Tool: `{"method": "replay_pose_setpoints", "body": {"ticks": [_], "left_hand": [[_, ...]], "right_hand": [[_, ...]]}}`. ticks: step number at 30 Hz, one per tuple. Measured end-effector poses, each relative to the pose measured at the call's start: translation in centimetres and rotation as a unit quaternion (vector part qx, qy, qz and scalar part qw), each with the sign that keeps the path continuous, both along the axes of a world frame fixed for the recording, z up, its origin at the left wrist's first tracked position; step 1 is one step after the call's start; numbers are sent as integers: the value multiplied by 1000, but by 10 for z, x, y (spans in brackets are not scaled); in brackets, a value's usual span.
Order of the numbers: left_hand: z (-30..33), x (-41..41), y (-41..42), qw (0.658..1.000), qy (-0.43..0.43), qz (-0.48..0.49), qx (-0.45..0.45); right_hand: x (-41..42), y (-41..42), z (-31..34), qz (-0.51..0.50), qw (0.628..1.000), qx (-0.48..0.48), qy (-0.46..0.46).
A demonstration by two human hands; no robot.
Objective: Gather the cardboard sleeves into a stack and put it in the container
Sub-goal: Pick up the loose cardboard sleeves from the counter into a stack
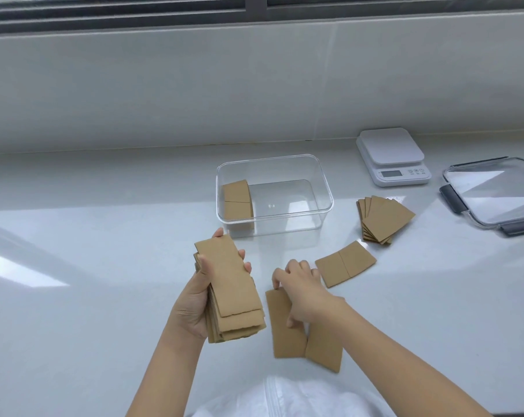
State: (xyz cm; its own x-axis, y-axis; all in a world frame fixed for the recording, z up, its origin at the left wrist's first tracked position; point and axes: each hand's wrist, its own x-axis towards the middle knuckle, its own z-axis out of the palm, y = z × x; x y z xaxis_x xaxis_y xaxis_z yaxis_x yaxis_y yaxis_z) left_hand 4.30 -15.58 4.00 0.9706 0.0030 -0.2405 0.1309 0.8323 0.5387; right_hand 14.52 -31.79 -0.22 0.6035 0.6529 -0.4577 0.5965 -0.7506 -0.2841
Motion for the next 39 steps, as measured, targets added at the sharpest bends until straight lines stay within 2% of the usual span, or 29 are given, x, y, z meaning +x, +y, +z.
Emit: {"method": "replay_pose_setpoints", "body": {"ticks": [3,5,8,10,12,16,24,34,39], "left_hand": [[-3,-1,0,1000,1,11,0],[-3,-1,-1,1000,-3,17,-1],[-3,-2,1,999,-1,30,-12],[-6,-4,2,999,8,42,-24],[-8,-3,3,998,15,54,-36],[-11,3,0,995,38,79,-42],[-14,4,-9,994,52,83,-46],[-11,8,-8,994,47,83,-53],[-11,8,-10,993,54,91,-55]], "right_hand": [[5,10,0,-33,998,53,3],[11,11,3,-134,979,142,63],[28,1,24,-301,887,308,168],[39,-17,40,-333,851,345,213],[45,-40,46,-317,859,316,249],[36,-70,32,-280,915,170,236],[12,-66,13,-288,954,-6,78],[7,-56,21,-269,957,-108,-2],[8,-54,21,-271,956,-110,6]]}}
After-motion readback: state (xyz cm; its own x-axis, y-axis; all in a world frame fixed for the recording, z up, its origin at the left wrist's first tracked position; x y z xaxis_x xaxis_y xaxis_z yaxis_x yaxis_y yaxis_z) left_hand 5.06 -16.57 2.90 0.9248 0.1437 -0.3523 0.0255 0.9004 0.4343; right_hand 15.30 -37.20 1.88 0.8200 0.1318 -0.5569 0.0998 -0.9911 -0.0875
